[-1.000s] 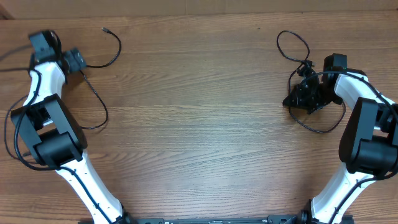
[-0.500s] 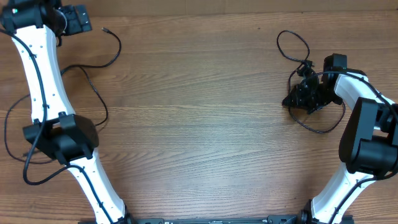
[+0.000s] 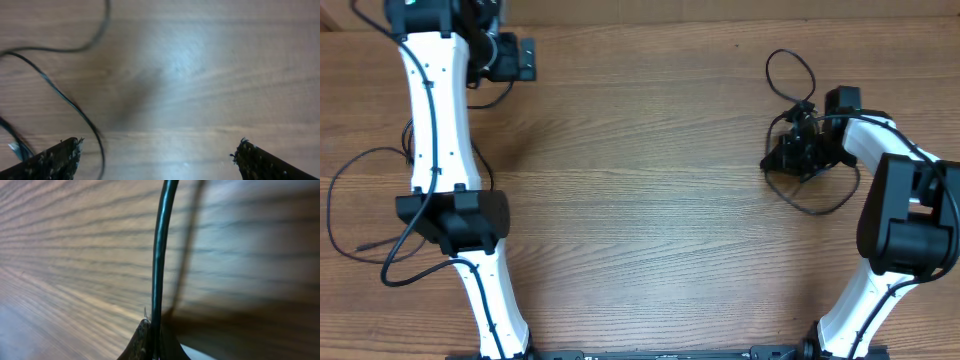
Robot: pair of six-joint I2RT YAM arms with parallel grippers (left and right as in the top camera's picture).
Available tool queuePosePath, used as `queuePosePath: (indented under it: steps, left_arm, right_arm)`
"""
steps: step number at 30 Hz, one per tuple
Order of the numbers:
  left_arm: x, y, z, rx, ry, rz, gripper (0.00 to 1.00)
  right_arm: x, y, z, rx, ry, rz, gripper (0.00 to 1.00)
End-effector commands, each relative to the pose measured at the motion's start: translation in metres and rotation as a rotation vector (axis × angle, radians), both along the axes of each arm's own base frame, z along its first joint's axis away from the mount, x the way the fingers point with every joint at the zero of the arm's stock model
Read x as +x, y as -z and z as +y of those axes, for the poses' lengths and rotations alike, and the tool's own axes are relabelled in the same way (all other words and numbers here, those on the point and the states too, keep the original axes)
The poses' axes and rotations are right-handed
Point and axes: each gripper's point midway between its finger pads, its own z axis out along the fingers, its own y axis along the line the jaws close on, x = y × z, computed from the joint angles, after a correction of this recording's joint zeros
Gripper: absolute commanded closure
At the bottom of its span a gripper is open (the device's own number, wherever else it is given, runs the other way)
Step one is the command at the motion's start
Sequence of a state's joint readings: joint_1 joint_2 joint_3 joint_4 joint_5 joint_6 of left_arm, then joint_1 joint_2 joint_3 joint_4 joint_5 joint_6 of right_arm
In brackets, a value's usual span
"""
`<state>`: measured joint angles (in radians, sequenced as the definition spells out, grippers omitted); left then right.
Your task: Untangle cables
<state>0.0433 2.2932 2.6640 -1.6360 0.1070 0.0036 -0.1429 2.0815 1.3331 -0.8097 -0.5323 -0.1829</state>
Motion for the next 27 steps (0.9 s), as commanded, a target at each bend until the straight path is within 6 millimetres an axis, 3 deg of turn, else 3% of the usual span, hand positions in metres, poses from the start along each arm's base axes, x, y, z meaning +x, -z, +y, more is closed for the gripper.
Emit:
queuePosePath:
  steps: [1, 4, 8, 13, 17, 22, 27]
  left_arm:
    - [-0.01, -0.005, -0.025, -0.011, 0.071, 0.016, 0.0]
    - [-0.013, -0.005, -0.037, -0.013, 0.103, 0.024, 0.0]
    - [-0.014, -0.006, -0.053, -0.04, 0.135, 0.023, 0.0]
    - [-0.014, -0.007, -0.053, -0.041, 0.134, 0.021, 0.0]
    - [-0.016, -0.017, -0.04, -0.04, 0.106, -0.003, 0.01]
    - [-0.02, -0.036, -0.009, -0.042, 0.029, -0.046, 0.0]
    - [-0.029, -0.057, 0.031, -0.038, -0.067, -0.096, 0.0]
  right_arm:
    - [0.009, -0.01, 0.014, 0.022, 0.011, 0.018, 0.96]
    - [0.018, -0.032, 0.018, 0.021, -0.002, 0.009, 0.96]
    - [0.036, -0.093, 0.018, 0.016, -0.007, -0.039, 0.96]
    - [0.05, -0.162, 0.019, 0.008, -0.013, -0.142, 0.96]
    - [0.057, -0.223, 0.042, 0.047, -0.058, -0.257, 0.96]
    - [0.056, -0.26, 0.085, 0.064, -0.131, -0.335, 0.96]
    - [0.046, -0.265, 0.135, 0.064, -0.205, -0.342, 0.96]
